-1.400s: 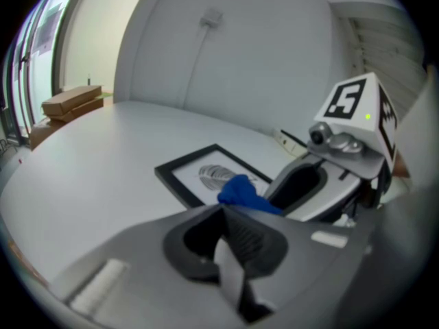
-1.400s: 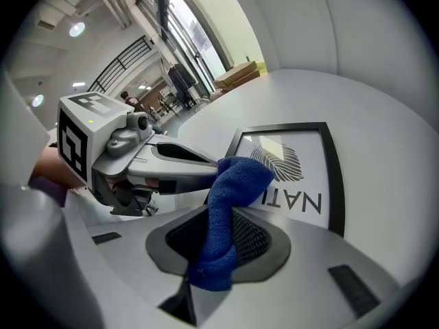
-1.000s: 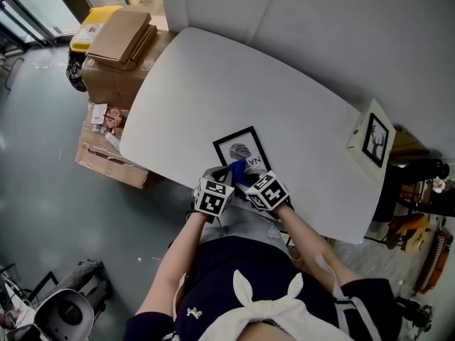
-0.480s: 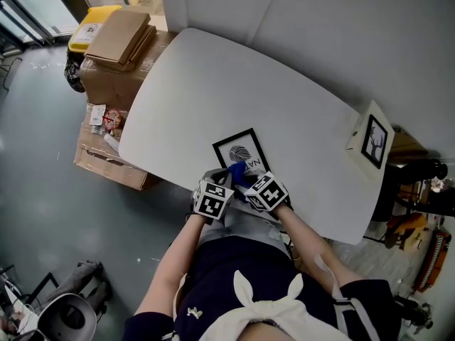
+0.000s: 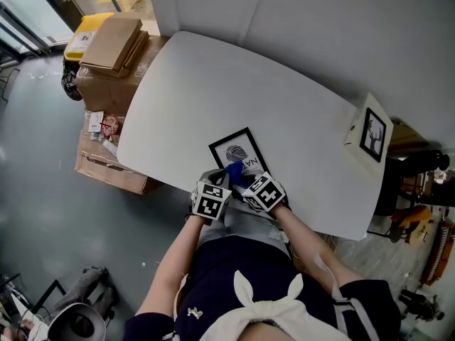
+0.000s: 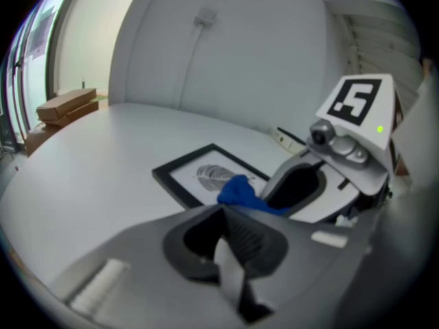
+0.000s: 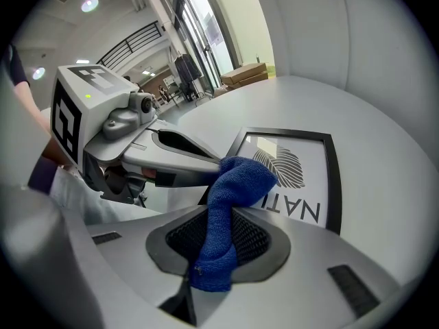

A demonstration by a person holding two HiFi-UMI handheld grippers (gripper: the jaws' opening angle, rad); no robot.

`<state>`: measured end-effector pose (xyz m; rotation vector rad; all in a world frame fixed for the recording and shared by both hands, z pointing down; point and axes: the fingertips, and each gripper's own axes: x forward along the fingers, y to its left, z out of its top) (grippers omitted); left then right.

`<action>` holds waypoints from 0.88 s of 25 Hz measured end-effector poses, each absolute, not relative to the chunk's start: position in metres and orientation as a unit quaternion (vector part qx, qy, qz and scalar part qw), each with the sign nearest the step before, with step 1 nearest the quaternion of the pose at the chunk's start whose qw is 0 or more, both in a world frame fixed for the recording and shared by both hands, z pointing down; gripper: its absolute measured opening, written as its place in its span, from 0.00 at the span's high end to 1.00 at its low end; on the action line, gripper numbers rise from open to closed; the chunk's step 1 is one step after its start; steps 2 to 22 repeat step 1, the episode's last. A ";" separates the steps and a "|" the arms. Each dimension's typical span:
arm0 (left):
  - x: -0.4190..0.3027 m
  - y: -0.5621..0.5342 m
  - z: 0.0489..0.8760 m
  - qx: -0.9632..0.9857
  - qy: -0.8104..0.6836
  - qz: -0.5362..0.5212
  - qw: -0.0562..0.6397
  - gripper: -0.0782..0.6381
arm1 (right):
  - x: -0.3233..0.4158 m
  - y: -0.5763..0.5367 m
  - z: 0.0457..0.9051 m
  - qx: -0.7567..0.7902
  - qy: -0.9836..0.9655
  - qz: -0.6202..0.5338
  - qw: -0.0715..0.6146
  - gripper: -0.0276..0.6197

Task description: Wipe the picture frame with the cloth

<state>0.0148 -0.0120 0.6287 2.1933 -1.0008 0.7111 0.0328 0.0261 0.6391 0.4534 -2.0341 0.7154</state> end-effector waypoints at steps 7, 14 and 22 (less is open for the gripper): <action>0.015 -0.011 0.629 0.830 -0.378 0.270 0.310 0.89 | 0.033 0.027 0.639 0.184 -0.823 0.290 0.453 0.83; 0.015 -0.011 0.629 0.830 -0.378 0.270 0.310 0.89 | 0.033 0.027 0.639 0.184 -0.823 0.290 0.453 0.83; 0.015 -0.011 0.629 0.830 -0.378 0.270 0.310 0.89 | 0.033 0.027 0.639 0.184 -0.823 0.290 0.453 0.83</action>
